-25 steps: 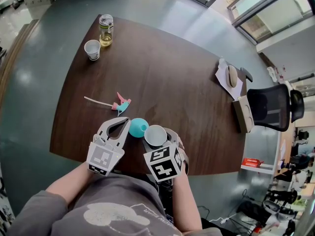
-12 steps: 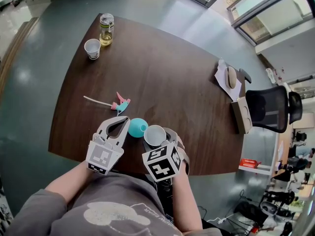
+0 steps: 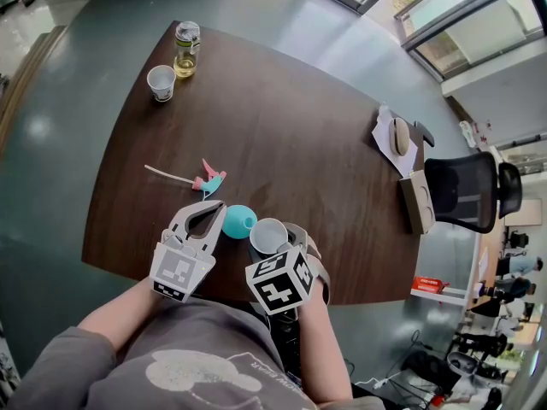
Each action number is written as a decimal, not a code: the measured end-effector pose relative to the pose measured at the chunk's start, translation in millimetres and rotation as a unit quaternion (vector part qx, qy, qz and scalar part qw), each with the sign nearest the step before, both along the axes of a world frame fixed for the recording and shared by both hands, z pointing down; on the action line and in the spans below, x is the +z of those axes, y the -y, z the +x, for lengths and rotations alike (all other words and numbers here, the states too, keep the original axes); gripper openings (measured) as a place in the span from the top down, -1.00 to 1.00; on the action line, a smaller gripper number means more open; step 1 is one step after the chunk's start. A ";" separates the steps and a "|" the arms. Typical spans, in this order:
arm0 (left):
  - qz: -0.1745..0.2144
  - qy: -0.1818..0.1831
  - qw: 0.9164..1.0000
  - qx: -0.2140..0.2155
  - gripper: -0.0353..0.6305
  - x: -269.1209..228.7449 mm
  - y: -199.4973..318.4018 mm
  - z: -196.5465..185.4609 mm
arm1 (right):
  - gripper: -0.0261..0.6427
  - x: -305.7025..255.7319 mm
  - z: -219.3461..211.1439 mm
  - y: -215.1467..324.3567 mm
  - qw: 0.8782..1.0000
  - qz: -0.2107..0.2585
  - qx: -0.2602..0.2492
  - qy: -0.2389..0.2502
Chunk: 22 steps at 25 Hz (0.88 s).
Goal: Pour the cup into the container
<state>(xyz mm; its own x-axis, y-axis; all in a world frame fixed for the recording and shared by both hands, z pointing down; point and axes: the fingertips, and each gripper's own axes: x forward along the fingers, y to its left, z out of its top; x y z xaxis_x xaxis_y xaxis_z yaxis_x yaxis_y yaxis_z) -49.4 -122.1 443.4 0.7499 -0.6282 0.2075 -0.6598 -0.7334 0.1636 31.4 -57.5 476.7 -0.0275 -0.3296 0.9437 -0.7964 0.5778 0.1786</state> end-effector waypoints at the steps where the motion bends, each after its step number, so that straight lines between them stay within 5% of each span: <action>1: -0.001 0.000 1.000 0.000 0.87 0.0 -0.2 -0.2 | 0.06 -0.2 -0.2 0.0 1.000 -0.002 0.000 -0.002; 22: -0.001 -0.010 1.000 0.002 0.87 -1.3 2.1 -0.2 | 0.06 -5.4 -0.2 2.5 0.999 -0.024 -0.012 -0.045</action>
<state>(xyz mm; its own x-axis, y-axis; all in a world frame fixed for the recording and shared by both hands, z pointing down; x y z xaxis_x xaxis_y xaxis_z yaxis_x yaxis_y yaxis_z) -49.6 -124.1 442.1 0.7565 -0.6248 0.1931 -0.6533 -0.7357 0.1786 31.1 -60.1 471.3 0.0503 -0.2849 0.9572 -0.7646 0.6056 0.2204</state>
